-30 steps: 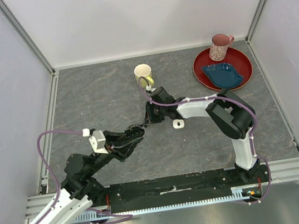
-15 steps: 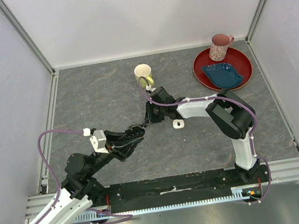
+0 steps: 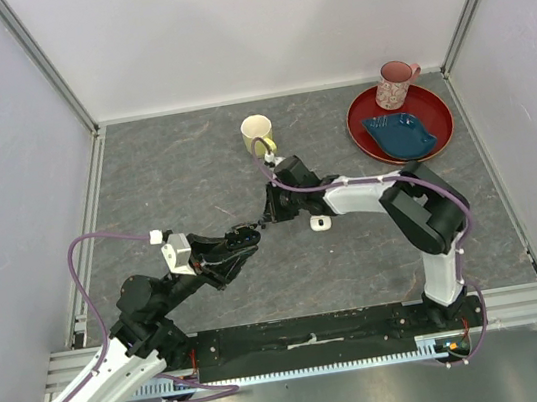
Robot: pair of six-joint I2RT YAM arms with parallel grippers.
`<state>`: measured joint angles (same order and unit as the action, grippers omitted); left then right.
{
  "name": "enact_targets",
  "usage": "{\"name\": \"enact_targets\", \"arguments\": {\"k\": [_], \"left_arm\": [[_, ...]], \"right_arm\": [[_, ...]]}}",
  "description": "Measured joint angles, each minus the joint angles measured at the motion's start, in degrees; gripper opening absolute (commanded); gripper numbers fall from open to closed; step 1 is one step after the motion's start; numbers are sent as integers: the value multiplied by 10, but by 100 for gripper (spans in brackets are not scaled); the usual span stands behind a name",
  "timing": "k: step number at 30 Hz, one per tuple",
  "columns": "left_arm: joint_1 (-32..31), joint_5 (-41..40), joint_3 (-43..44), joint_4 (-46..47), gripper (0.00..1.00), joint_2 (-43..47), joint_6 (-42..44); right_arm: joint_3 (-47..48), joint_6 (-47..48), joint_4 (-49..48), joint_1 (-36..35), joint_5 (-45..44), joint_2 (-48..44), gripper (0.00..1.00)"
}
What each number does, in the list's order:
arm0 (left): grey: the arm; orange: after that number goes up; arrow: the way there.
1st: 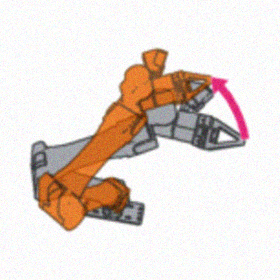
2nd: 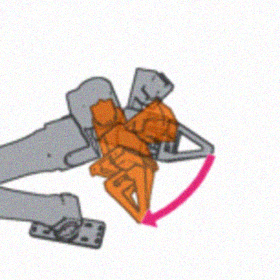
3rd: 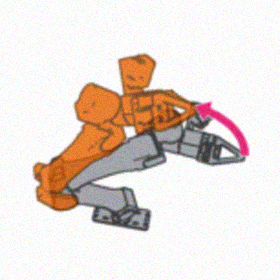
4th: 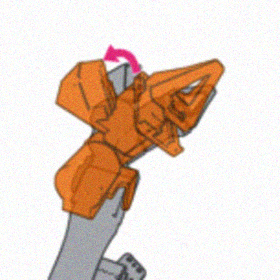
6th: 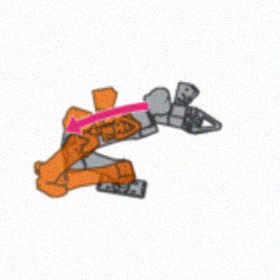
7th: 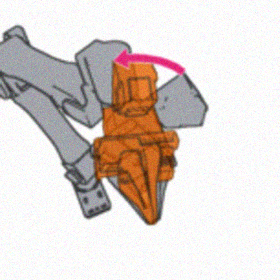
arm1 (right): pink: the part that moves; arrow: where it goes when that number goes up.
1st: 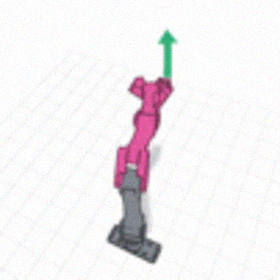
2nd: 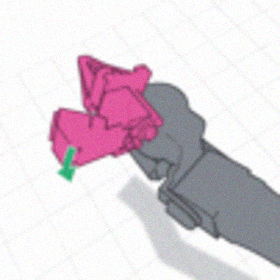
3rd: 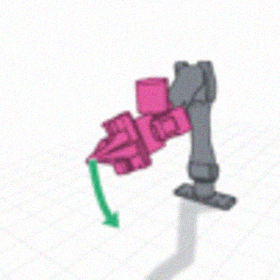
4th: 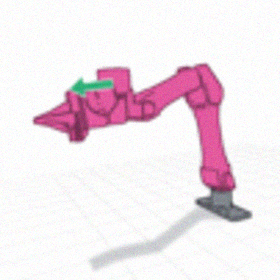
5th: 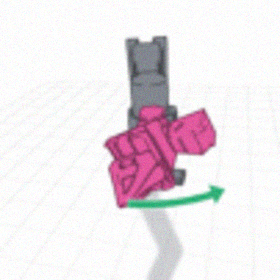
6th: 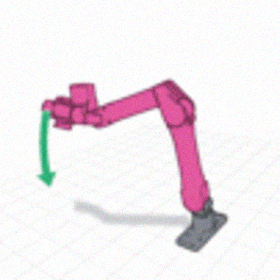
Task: Insert the wireless bluetooth earbuds into the charging case
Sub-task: Pick up the earbud from the center of the board, then place the earbud in the charging case.
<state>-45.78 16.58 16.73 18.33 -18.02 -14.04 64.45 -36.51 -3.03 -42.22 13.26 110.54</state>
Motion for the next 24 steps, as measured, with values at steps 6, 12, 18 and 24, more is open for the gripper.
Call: {"name": "enact_targets", "arguments": {"k": [6,12,18,24], "left_arm": [[0,0,0,0,2,0,0],[0,4,0,0,2,-4,0],[0,18,0,-1,2,-23,0],[0,25,3,-3,2,-25,0]], "right_arm": [[-44,20,1,4,12,-86,0],[-78,91,41,22,35,-245,0],[-77,203,114,27,54,-416,0],[-27,293,236,27,82,-507,0]]}}
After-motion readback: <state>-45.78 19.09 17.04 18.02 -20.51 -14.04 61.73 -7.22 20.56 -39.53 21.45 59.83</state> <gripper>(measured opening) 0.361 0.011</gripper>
